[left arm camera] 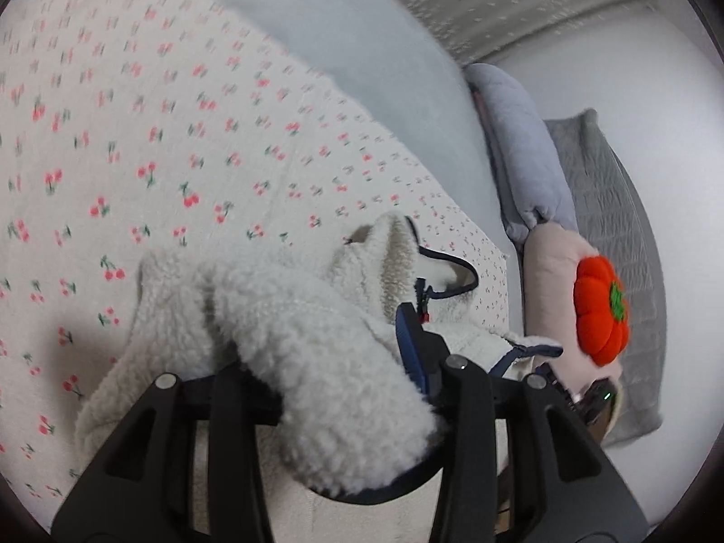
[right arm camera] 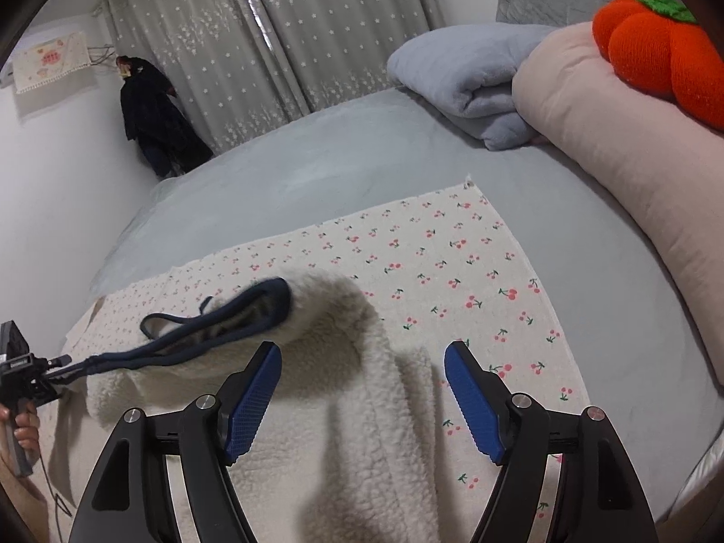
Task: Fold large clothes
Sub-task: 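Lower the folded hem onto the jacket and open both grippers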
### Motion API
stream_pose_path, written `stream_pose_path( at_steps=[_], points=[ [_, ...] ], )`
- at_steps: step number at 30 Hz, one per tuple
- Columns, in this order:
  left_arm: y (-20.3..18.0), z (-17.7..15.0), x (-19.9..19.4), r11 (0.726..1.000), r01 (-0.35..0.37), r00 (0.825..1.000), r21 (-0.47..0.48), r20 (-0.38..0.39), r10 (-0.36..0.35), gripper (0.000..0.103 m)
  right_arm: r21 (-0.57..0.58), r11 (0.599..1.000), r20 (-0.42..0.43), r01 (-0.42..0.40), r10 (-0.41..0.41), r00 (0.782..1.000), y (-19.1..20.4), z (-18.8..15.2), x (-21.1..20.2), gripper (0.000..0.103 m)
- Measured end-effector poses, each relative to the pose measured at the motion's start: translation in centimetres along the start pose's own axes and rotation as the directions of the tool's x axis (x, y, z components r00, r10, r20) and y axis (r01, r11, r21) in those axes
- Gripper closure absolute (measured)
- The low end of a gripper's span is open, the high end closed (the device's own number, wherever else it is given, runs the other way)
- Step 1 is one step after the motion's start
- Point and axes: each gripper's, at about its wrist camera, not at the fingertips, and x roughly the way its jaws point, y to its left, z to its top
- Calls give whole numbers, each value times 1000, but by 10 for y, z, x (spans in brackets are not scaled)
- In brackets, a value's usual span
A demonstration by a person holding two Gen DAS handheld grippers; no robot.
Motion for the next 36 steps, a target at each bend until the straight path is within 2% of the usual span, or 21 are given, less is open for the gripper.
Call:
stream_pose_path(
  at_steps=[2,3,5,7,11,13,15,17,18,20,21,23,26,28,29,30,31,32,34,35,36],
  points=[
    [11,6,8,995,25,999,-97,-39,-29,55,22,1000,-17,-13,13,1000,-3,-1,9,27],
    [19,8,14,983,60,995,-176,-65,-72,44,33,999,-26,-20,21,999,-4,-2,15,27],
    [27,11,22,954,103,984,-282,-113,-139,32,44,999,-43,-22,24,999,-4,-5,25,27],
    [27,12,24,944,92,977,-317,-157,-147,29,34,999,-61,1,1,998,-1,-8,37,27],
    [9,13,5,977,43,980,-207,-181,-81,23,-11,995,-112,104,-104,988,5,-16,61,27],
    [4,12,-11,990,43,983,-137,-173,-66,21,-17,993,-124,117,-118,985,5,-19,64,27],
    [-5,10,-36,1000,-20,994,-20,-106,18,18,-8,994,-101,109,-109,989,4,-17,58,27],
    [-14,6,-57,988,-118,993,103,-3,119,14,-6,995,-86,99,-99,991,3,-15,51,27],
    [-19,2,-67,968,-180,983,173,68,170,10,-13,995,-76,99,-99,992,4,-13,48,27],
    [-25,-6,-71,899,-327,940,293,196,279,6,-30,994,-62,105,-107,992,6,-9,45,27],
    [-27,-12,-64,833,-428,899,351,255,355,6,-34,994,-58,108,-110,992,7,-7,45,27],
    [-31,-20,-40,716,-538,842,445,303,446,6,-37,994,-50,103,-105,993,9,-2,49,27],
    [-37,-28,-6,625,-556,829,547,318,460,8,-54,994,-46,96,-99,994,17,6,60,33],
    [-46,-30,12,588,-567,822,577,353,447,22,-84,991,-39,101,-105,994,24,11,67,46],
    [-48,-27,22,592,-567,822,573,352,447,45,-101,990,-43,100,-105,994,29,13,71,57],
    [-48,-23,28,613,-558,828,559,334,450,81,-123,987,-48,104,-110,993,33,14,75,69],
    [-47,-20,29,647,-546,838,533,323,440,91,-151,982,-56,115,-125,991,37,15,81,79],
    [-43,-18,19,709,-498,866,499,329,377,91,-165,980,-57,113,-124,991,40,15,82,88],
    [-38,-21,-8,791,-369,909,489,369,195,91,-152,988,-2,38,-39,999,36,16,69,90],
    [-27,-20,-23,825,-309,913,473,390,119,91,-123,992,39,-24,29,999,28,18,57,91],
    [-5,-11,-35,874,-267,913,407,397,95,90,-86,994,63,-63,68,996,18,20,50,91]
  ],
)
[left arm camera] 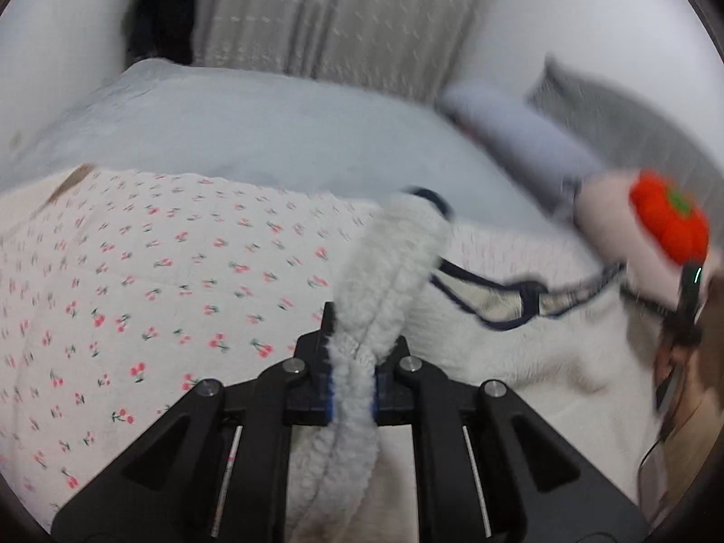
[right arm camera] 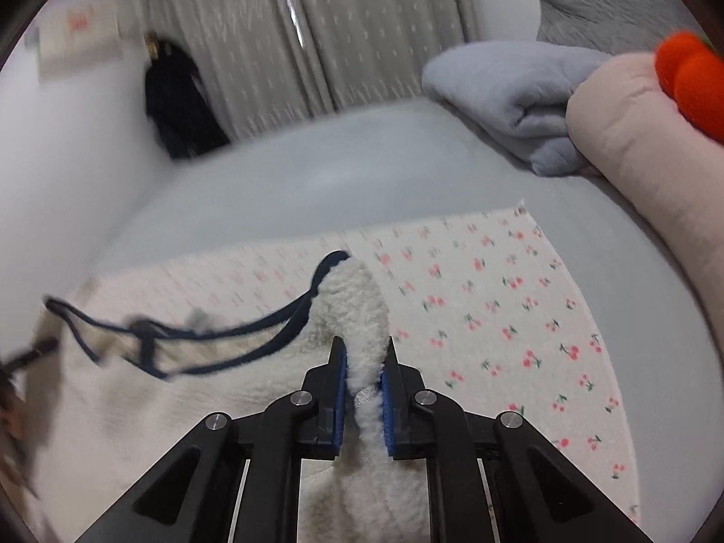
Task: Fold large clothes
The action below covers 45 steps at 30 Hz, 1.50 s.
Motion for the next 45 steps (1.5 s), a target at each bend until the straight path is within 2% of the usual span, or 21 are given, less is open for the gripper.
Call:
stream_pose_path(
  at_steps=[2,4,5,6,7,8,10,12,13,15,18,23,26,28,29,31,34,38,40,42,45],
  points=[
    [34,-5,17,988,39,998,-149,-50,-47,90,137,988,1,-65,66,998,-30,4,0,91],
    [44,-19,42,988,-22,995,-151,-104,6,89,237,964,-14,-116,123,992,-45,2,15,91],
    [44,-28,55,990,-73,990,-124,-128,57,84,240,967,-43,-89,102,994,-43,-1,27,91],
    [48,-37,70,986,-109,983,-127,-159,88,74,228,973,-83,-47,67,994,-40,-4,40,91],
    [56,-43,80,978,-114,980,-173,-181,83,74,215,977,-140,3,27,990,-38,-10,57,90],
    [65,-42,78,972,-89,985,-216,-162,55,73,212,976,-190,41,1,982,-39,-15,72,88],
    [70,-40,75,968,-109,984,-227,-164,72,69,234,971,-225,56,-2,974,-45,-19,82,86],
    [61,-37,64,964,-198,973,-179,-159,170,45,226,972,-208,64,-16,978,-43,-16,73,67],
    [59,-33,55,955,-251,963,-160,-143,229,39,217,973,-202,78,-33,979,-42,-15,67,61],
    [44,-30,31,945,-297,954,-136,-69,290,37,188,976,-167,112,-80,983,-38,-14,48,47],
    [18,-26,-3,939,-332,943,-93,4,334,35,130,982,-95,135,-123,988,-25,-15,9,45],
    [-36,-42,-29,968,-245,968,52,57,242,22,-5,993,-31,117,-117,993,21,-34,-37,42],
    [-35,-61,-26,975,-209,978,73,28,207,22,-60,996,-51,68,-71,996,42,-54,-39,41],
    [-13,-74,-7,969,-244,969,48,-30,246,22,-70,993,-84,94,-100,991,37,-68,-26,42],
    [-1,-84,2,968,-249,966,28,-60,250,15,-70,991,-96,116,-123,988,30,-75,-19,44],
    [34,-87,7,978,-124,988,-165,-108,107,14,-38,997,-74,69,-72,995,14,-83,-16,44],
    [51,-85,0,955,-152,985,-256,-115,126,14,-24,996,-68,87,-88,994,13,-81,-16,46],
    [27,-91,-31,960,-233,971,-154,-92,221,14,-104,978,-67,183,-191,979,33,-82,-32,44],
    [15,-98,-52,962,-253,966,-104,-86,245,14,-126,974,-58,188,-196,979,39,-89,-54,43],
    [10,-108,-76,968,-228,972,-105,-90,219,14,-110,980,-44,165,-171,984,37,-97,-79,34],
    [11,-122,-105,969,-181,981,-167,-107,164,9,-58,989,-51,132,-135,989,28,-107,-107,29]
  ],
)
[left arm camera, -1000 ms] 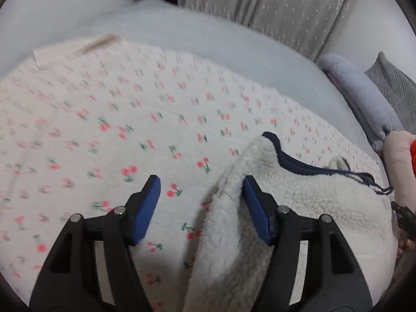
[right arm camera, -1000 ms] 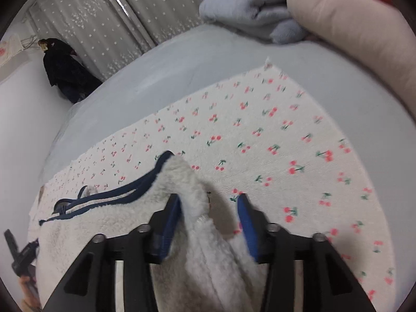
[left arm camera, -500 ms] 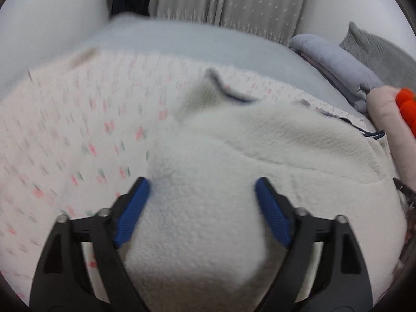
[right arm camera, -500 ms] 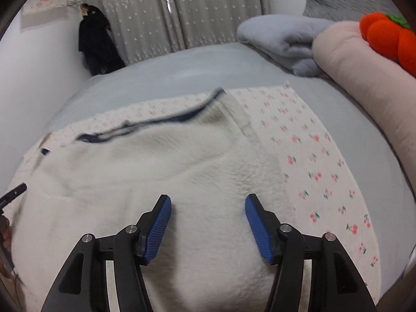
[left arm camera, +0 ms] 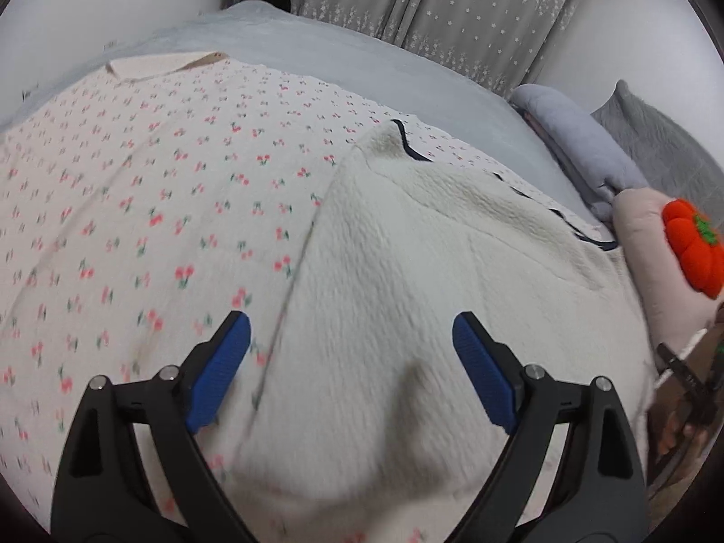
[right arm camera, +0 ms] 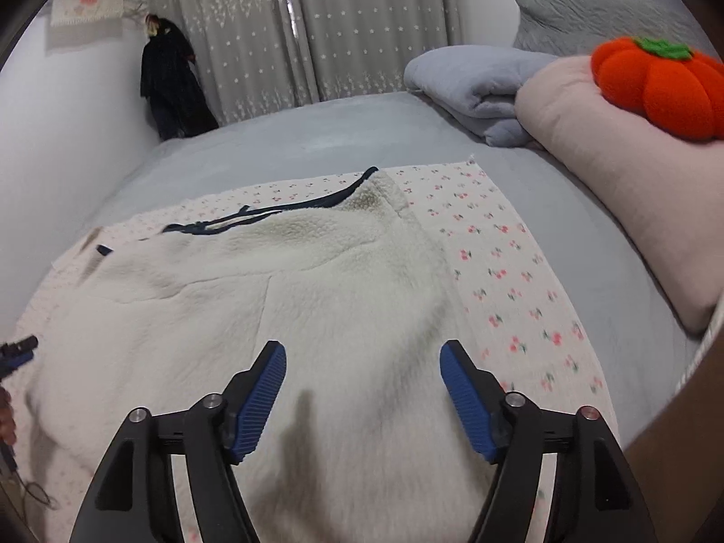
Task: Fold large clothes
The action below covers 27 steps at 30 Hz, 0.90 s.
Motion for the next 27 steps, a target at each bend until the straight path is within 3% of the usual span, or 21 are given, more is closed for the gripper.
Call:
stream_pose_path(
  at_steps=[6,11,13,17,22,24,27],
  points=[
    [17,-44,-40,986,83,996,-146,-31,-89,7,119,993,-27,-23,27,999,-25,-34,-51,23],
    [29,-67,-31,952,166,978,-256,-80,-192,7,189,981,-30,-33,39,999,-33,-62,-73,21],
    [34,-77,-16,922,208,962,-327,-105,-254,7,202,978,-34,-50,58,998,-29,-68,-75,21],
    [39,-95,13,831,270,927,-486,-104,-361,7,191,979,-41,-74,83,996,-9,-70,-74,21],
    [36,-95,24,777,312,933,-546,23,-358,10,289,956,-61,-59,80,995,-13,-83,-69,21],
    [31,-92,31,768,324,934,-552,55,-354,24,373,925,-76,-74,110,991,-28,-93,-61,21],
    [27,-91,43,758,310,944,-573,93,-316,37,491,867,-86,-86,146,986,-53,-102,-42,21]
  ],
)
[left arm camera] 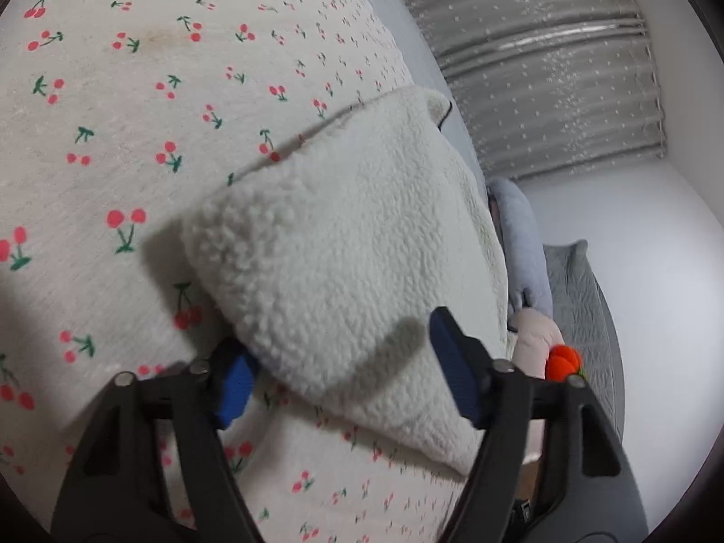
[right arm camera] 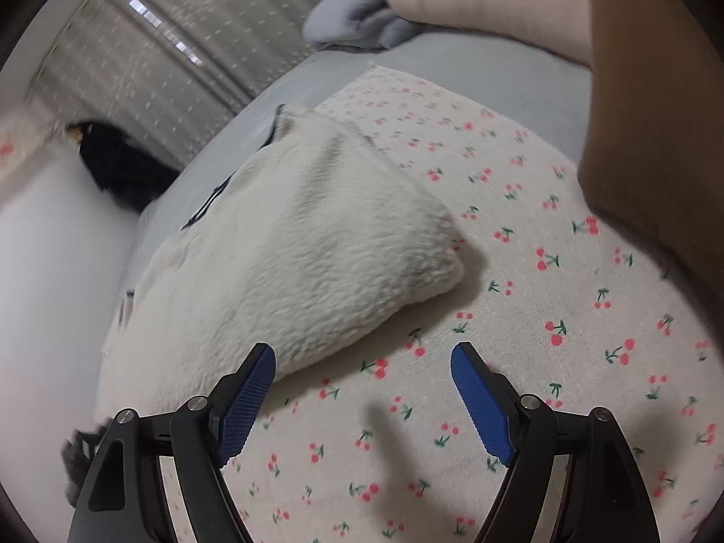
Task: Fold large clothes
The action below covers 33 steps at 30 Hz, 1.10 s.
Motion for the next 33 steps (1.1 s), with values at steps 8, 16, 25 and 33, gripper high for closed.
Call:
stream_pose_path(
  at_steps=[8,16,25,33],
  points=[
    [-4,14,3,997,33,997,-68,74,-28,75,301,948,105,-106,78,991,-42,39,30,72],
    [-45,6,-85,990,62,990,123,118,-77,77,150,976,170,-159,133,976,-7,19,-55,83],
    [36,-25,-103,995,-57,996,82,76,51,67,-37,999,74,34,-31,997,1,-40,-82,61],
    [42,-32,-82,997,-20,994,77,106,12,37,-352,929,144,113,-66,987,78,-16,-86,35]
  ],
)
